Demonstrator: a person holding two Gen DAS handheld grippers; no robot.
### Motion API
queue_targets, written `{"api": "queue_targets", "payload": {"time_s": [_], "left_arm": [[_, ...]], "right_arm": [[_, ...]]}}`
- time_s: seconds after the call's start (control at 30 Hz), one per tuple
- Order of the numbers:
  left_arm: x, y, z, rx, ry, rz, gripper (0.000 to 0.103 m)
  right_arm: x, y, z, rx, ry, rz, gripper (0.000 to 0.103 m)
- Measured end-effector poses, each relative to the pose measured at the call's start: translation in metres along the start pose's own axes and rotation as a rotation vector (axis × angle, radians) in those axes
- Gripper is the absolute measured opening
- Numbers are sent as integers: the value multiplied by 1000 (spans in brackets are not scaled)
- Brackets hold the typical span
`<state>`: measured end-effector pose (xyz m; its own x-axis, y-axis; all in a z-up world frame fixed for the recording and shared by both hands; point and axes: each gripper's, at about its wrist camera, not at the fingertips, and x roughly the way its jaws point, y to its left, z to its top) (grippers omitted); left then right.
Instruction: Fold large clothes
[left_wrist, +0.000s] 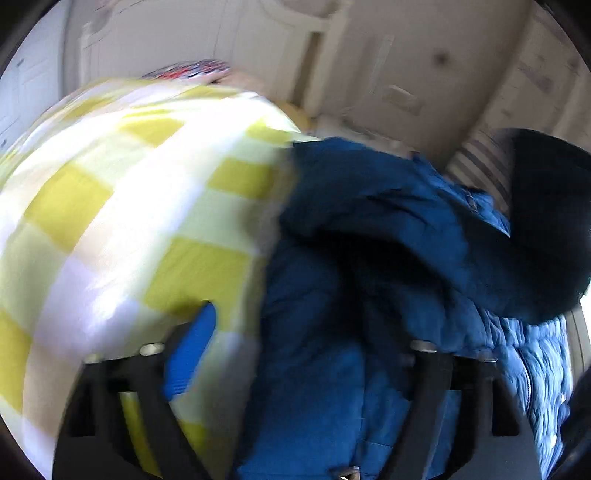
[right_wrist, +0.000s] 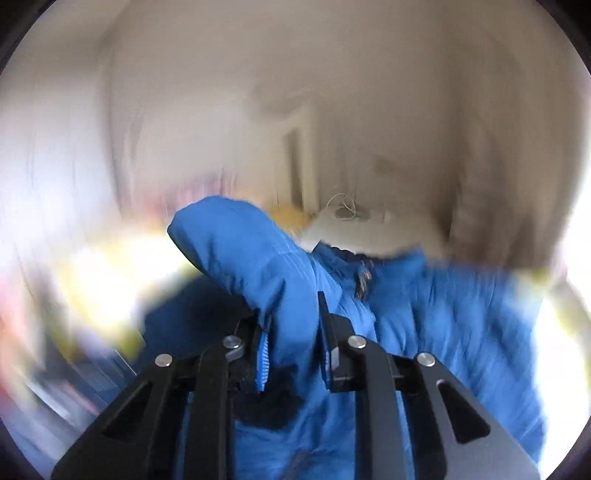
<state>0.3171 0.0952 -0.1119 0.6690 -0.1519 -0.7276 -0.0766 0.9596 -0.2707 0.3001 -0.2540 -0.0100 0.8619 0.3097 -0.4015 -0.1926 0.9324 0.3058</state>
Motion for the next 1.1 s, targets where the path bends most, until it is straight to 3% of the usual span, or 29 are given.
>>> {"api": "queue_targets", "payload": {"time_s": [0.07, 0.13, 0.17, 0.2, 0.27, 0.37, 0.43, 0.47, 0.53, 0.6, 0.7, 0.77, 0.83, 0.9, 1.0, 1.1], "left_arm": [[0, 2, 0, -6, -1, -10, 76], [0, 1, 0, 6, 2, 3, 76], [0, 1, 0, 8, 4, 5, 76], [0, 2, 0, 8, 4, 4, 77], [-2, 3, -1, 6, 2, 1, 77], [-3, 4, -1, 5, 3, 5, 78], [-4, 4, 0, 4, 2, 6, 78], [-4, 5, 0, 2, 2, 6, 78], [-4, 4, 0, 5, 3, 10, 78], [-4, 4, 0, 7, 3, 13, 78], [-5, 4, 0, 7, 4, 14, 79], [-5, 4, 0, 7, 4, 12, 79], [-6, 4, 0, 6, 4, 10, 80], [-6, 5, -1, 7, 4, 10, 80], [-6, 5, 0, 6, 4, 9, 80], [-6, 6, -1, 3, 3, 5, 80]], "right_arm": [[-14, -71, -17, 335, -16, 47, 27], [-5, -107, -36, 395, 94, -46, 33], [0, -117, -44, 409, 139, -64, 43], [4, -129, -54, 457, 168, -37, 45], [4, -141, -64, 534, 144, 17, 46], [0, -143, -62, 532, 122, 18, 52], [-3, -146, -64, 540, 113, 27, 49], [-1, -143, -63, 542, 107, 33, 31], [-12, -133, -55, 504, 79, 49, 24], [-24, -111, -39, 388, 36, 43, 21], [-37, -103, -26, 343, 19, 13, 21], [-32, -116, -36, 370, 73, -45, 22], [-13, -139, -59, 445, 195, -93, 32], [-19, -151, -65, 546, 179, -41, 39], [-54, -143, -52, 516, 61, -174, 44], [-95, -119, -32, 364, -135, -398, 46]]}}
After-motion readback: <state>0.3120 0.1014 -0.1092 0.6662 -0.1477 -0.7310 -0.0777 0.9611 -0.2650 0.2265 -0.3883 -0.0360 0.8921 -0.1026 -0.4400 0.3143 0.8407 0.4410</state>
